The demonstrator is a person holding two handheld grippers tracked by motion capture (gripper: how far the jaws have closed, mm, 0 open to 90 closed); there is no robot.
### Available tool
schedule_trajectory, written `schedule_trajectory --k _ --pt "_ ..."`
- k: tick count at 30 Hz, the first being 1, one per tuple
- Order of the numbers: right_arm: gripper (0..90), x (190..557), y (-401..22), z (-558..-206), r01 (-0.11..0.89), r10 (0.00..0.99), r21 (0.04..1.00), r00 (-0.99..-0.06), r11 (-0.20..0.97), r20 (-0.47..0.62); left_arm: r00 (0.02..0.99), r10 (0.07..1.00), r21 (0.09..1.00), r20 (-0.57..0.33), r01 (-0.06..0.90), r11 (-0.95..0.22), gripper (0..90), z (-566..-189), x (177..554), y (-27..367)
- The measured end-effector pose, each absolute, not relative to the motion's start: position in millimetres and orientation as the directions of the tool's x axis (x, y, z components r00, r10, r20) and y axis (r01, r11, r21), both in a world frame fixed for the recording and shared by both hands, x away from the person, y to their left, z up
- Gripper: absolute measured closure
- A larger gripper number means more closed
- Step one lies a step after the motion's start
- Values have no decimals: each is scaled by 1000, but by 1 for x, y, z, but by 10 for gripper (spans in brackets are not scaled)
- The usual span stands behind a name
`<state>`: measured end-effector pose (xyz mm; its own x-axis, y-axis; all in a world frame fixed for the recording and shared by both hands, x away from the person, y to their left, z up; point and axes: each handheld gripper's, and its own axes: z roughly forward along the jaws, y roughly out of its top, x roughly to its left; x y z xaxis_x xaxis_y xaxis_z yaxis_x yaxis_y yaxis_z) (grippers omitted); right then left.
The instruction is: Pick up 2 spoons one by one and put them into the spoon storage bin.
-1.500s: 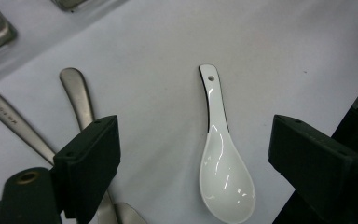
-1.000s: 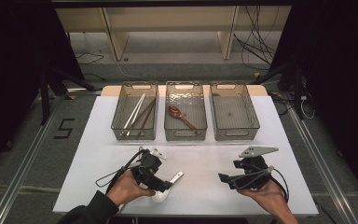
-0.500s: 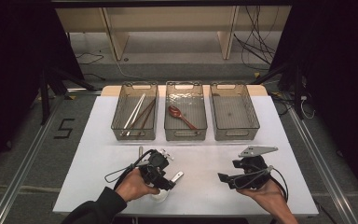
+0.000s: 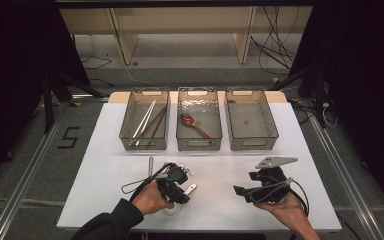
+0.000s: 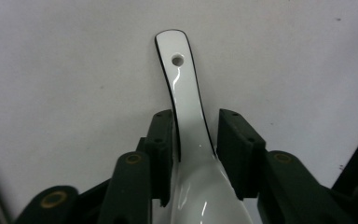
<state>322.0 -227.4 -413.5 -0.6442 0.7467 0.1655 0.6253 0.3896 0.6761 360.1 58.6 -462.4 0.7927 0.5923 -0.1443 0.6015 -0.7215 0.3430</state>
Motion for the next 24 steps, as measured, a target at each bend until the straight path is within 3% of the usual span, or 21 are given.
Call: schedule_trajectory --k 10,17,24 --pt "252 322 -228 -413 624 746 678 -645 388 167 820 557 352 -130 564 -747 741 -461 358 54" --pt "254 322 -228 -413 625 747 679 -643 386 167 827 530 359 -189 560 -747 850 -457 356 53" --pt "254 322 -229 -412 620 747 684 -644 384 164 832 523 369 -184 552 -748 853 -455 356 53"
